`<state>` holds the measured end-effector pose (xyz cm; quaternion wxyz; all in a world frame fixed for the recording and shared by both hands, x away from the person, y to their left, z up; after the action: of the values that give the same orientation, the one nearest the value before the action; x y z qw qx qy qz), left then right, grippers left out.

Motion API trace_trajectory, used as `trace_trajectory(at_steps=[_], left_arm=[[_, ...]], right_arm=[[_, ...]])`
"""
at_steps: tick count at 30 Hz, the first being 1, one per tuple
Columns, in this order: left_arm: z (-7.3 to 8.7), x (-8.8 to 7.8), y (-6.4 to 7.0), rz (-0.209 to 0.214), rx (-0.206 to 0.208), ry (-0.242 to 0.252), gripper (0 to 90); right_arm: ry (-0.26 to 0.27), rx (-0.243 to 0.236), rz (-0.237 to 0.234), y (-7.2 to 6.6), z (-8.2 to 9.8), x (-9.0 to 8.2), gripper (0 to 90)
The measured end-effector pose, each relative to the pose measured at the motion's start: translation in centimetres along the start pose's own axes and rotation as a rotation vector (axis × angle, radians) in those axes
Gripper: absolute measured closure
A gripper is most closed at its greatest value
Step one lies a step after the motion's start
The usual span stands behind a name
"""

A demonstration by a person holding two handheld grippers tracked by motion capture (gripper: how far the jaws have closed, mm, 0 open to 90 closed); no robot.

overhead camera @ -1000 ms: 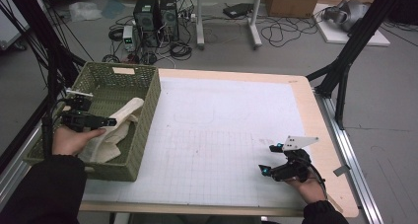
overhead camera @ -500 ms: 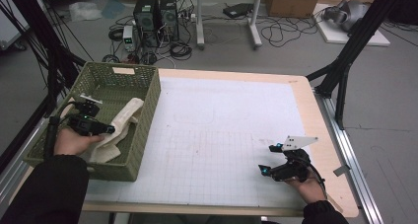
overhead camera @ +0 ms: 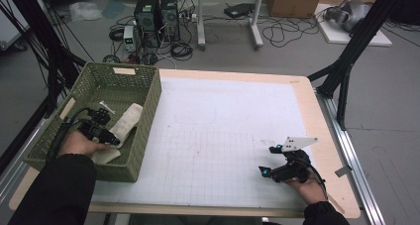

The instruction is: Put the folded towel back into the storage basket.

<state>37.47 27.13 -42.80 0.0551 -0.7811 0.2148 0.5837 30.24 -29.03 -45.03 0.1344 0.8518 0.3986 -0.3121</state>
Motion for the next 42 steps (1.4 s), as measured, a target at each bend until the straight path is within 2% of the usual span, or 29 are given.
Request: trace_trajectory(at_steps=[2,6,8,10,13,15,18,19,20,22,23,24,26,28,30,31,33,34,36,40,42], left_arm=[[0.0,0.1,0.1,-0.017,0.007,-0.005,67.7],[-0.2,0.0,0.3,-0.051,0.029,-0.017,83.8],[-0.4,-0.3,0.2,-0.06,0.024,0.009,85.1],[-0.7,-1.1,0.0,-0.066,-0.01,0.084,85.4],[-1.2,-2.2,-0.2,-0.061,-0.084,0.217,85.5],[-1.6,-2.7,-0.3,-0.058,-0.148,0.323,85.5],[-2.0,-2.7,-0.4,-0.083,-0.225,0.42,85.6],[-2.0,-2.5,-0.5,-0.096,-0.24,0.417,85.5],[-2.0,-2.1,-0.6,-0.099,-0.244,0.384,85.2],[-1.6,-0.8,-0.8,-0.036,-0.253,0.266,81.8],[-1.5,-0.3,-0.8,-0.029,-0.272,0.219,76.6],[-1.5,-0.1,-0.7,-0.019,-0.285,0.211,71.0],[-1.5,-0.5,-0.5,-0.027,-0.253,0.219,67.7],[-1.4,-0.8,-0.7,-0.037,-0.247,0.213,64.1],[-1.4,-1.6,-0.6,-0.028,-0.207,0.25,61.2],[-1.4,-1.8,-0.5,-0.016,-0.207,0.261,59.9],[-1.6,-2.5,-0.2,0.012,-0.178,0.319,60.3],[-1.6,-2.6,-0.1,0.016,-0.182,0.316,61.9],[-1.5,-2.8,0.0,0.016,-0.161,0.282,63.7],[-1.0,-3.7,-0.3,-0.022,-0.114,0.241,64.1],[-0.8,-4.1,-0.5,-0.002,-0.105,0.23,63.4]], right_arm=[[0.001,-0.006,0.001,0.0,0.0,0.0,12.2],[0.004,-0.007,0.0,0.0,-0.1,0.1,12.2],[0.004,-0.008,0.0,0.0,-0.1,0.1,12.2],[0.006,-0.006,0.0,0.0,-0.1,0.1,12.2],[0.008,-0.006,0.0,0.0,-0.1,0.0,12.2],[0.009,-0.006,0.0,0.0,-0.1,0.0,12.2],[0.008,-0.005,0.0,0.0,-0.1,0.0,12.2],[0.008,-0.006,0.0,0.0,-0.1,0.0,12.2],[0.01,-0.008,-0.001,0.1,-0.1,0.0,12.2],[0.009,-0.007,-0.003,0.0,-0.1,0.0,12.2],[0.01,-0.006,-0.001,0.1,-0.1,0.0,12.2],[0.01,-0.003,-0.002,0.0,-0.1,-0.1,12.2],[0.014,-0.003,-0.003,0.1,-0.1,-0.1,12.2],[0.021,-0.002,-0.004,0.1,-0.1,-0.2,12.2],[0.024,-0.005,-0.002,0.1,-0.2,-0.3,12.2],[0.024,-0.004,-0.002,0.1,-0.2,-0.3,12.2],[0.02,-0.001,-0.002,0.1,-0.2,-0.2,12.2],[0.018,0.0,-0.002,0.0,-0.2,-0.2,12.2],[0.018,-0.006,-0.001,0.0,-0.2,-0.2,12.2],[0.02,-0.006,0.002,0.1,-0.3,-0.2,12.2],[0.018,-0.006,-0.002,0.0,-0.2,-0.2,12.2]])
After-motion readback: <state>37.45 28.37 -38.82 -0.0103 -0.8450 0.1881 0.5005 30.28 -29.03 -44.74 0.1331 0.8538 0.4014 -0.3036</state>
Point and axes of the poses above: each handheld gripper's, and its own axes: x roughly forward along the jaws, z roughly out of its underside, y roughly to its right, the point moved 3 cm from there along x, roughly forward along the jaws, and after that the axes turned 7 degrees about z, right-handed, at the moved point
